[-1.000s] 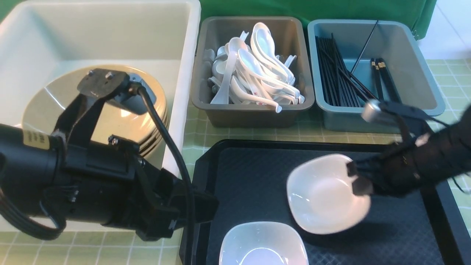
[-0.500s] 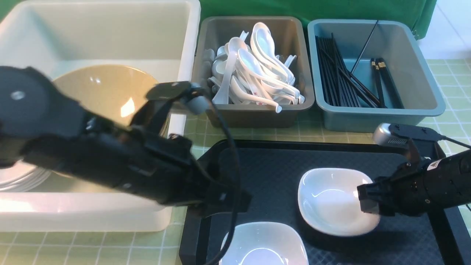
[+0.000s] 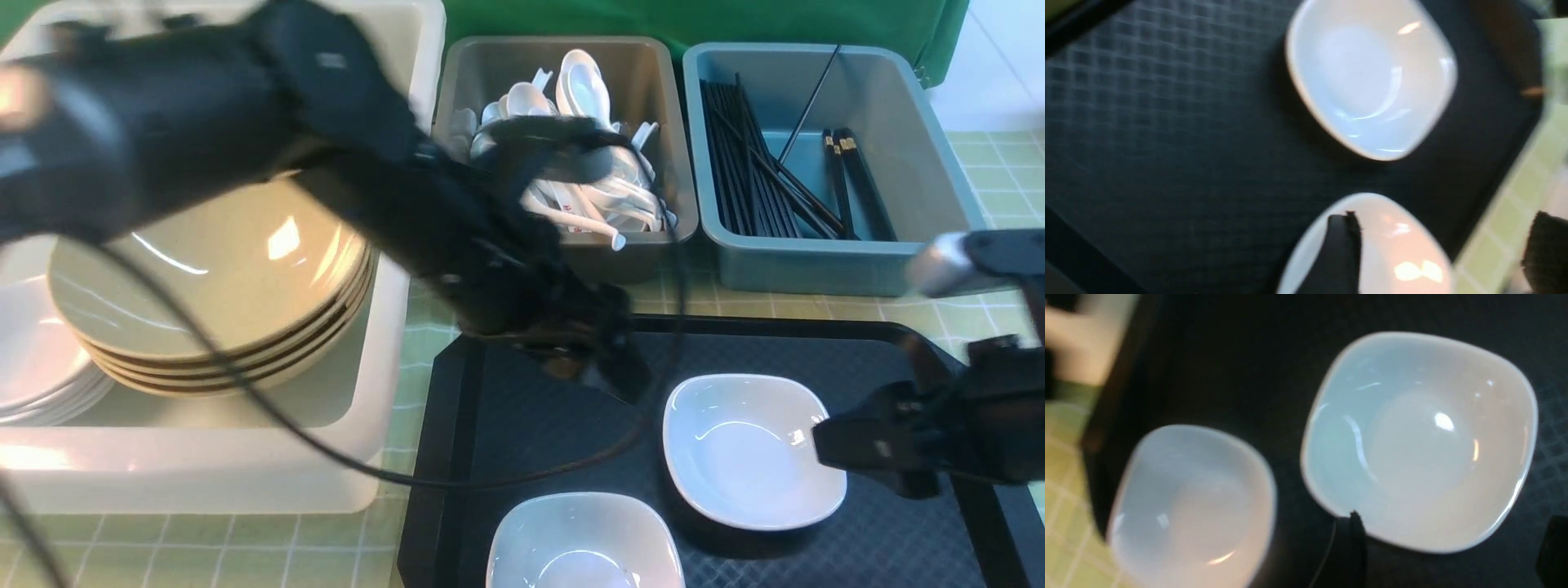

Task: On green table put chopsticks spoon bowls plates into blue grey white boxes.
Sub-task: 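Grasp the small white bowl on the black tray by its rim with the left gripper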

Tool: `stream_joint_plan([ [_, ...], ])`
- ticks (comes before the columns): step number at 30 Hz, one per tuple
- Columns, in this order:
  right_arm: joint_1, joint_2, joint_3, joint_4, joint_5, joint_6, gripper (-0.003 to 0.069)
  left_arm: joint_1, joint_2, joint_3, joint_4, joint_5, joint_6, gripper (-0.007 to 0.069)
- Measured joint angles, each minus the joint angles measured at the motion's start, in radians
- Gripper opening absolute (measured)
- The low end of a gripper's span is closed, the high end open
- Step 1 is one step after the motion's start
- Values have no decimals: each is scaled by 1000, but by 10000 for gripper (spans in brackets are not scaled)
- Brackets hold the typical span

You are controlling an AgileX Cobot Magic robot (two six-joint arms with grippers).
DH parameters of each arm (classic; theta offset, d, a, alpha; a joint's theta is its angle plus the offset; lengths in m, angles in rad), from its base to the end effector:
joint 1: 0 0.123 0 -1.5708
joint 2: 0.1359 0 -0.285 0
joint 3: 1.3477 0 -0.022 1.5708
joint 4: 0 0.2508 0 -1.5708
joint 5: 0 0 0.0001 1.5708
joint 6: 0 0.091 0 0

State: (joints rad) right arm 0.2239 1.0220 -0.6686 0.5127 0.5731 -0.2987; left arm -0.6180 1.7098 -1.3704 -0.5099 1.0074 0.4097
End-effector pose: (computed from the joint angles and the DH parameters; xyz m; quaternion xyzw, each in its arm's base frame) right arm 0.1855 0.0671 0.2776 -0.0887 0.9114 0.1915 0.3534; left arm 0.2683 -0.2369 0.2788 0.3828 0.8817 -0.2459 0.1251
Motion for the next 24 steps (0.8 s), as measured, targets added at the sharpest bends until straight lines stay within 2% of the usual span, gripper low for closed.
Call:
stream_joint_plan([
  [3,0,-106,1,-2,51,0,581,-44,74,-53,46,-1,-82,574],
  [4,0,-174,1,-4,84,4,581,-62,141,-94,57,-1,-142,577],
  [7,0,-289,1,-9,127,27,581,-72,247,-156,63,-3,-195,575],
  [14,0,-396,1,-21,186,40,581,-71,384,-246,32,-30,-210,554],
  [19,0,-401,1,-76,206,41,581,-70,468,-279,-91,-58,-139,411],
  [20,0,-401,1,-77,206,41,581,-70,472,-279,-95,-58,-132,403],
  [23,0,-401,1,-83,220,41,581,-59,492,-279,-132,-60,-109,231],
  [24,0,-401,1,-83,220,41,581,-58,492,-279,-133,-60,-109,209],
])
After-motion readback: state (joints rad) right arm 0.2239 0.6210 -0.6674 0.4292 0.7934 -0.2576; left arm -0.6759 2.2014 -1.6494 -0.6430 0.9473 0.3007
